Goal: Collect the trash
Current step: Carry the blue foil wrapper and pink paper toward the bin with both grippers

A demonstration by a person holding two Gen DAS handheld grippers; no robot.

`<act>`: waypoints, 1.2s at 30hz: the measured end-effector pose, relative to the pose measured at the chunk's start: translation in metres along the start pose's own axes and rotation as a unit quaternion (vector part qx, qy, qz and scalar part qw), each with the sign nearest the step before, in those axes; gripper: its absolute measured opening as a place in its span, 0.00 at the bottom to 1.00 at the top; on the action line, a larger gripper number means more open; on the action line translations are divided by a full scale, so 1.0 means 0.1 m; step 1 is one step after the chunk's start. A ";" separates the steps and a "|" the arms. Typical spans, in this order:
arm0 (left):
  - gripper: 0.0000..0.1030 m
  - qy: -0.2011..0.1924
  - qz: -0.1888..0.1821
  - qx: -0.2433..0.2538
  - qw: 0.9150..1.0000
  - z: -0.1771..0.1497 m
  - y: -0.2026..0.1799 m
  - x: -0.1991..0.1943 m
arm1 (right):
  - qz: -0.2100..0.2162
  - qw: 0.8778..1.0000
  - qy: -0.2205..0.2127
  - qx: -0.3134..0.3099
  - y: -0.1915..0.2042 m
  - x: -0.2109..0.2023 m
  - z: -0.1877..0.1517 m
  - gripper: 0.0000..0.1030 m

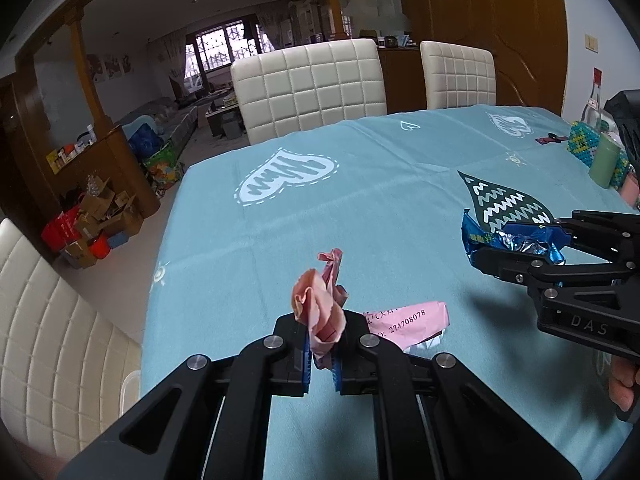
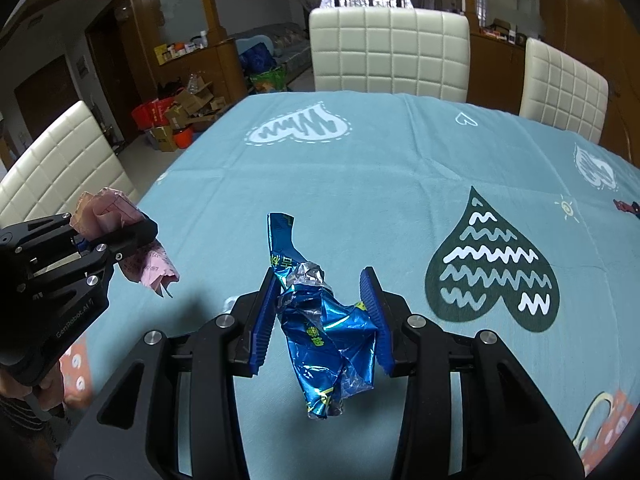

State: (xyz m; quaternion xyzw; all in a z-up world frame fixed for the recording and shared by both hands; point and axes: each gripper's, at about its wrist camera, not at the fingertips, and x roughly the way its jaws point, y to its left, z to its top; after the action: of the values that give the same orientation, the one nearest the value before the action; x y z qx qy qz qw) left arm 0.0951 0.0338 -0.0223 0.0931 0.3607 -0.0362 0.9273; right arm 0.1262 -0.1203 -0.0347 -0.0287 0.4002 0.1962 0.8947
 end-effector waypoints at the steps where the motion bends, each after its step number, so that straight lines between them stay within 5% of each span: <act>1: 0.07 -0.003 0.003 -0.002 1.000 -0.02 0.01 -0.04 | 0.002 1.000 -0.002 -0.002 0.02 -0.02 0.00 0.43; 36: 0.07 -0.042 0.094 -0.059 0.993 -0.50 0.90 -0.78 | 0.031 0.993 -0.023 -0.111 1.26 -0.25 0.22 0.44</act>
State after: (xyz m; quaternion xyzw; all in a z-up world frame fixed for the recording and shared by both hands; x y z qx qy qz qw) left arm 0.0166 0.1317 0.0072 0.0698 0.3127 0.0682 0.9448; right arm 0.0797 -0.0072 0.0118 -0.1112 0.3558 0.2676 0.8885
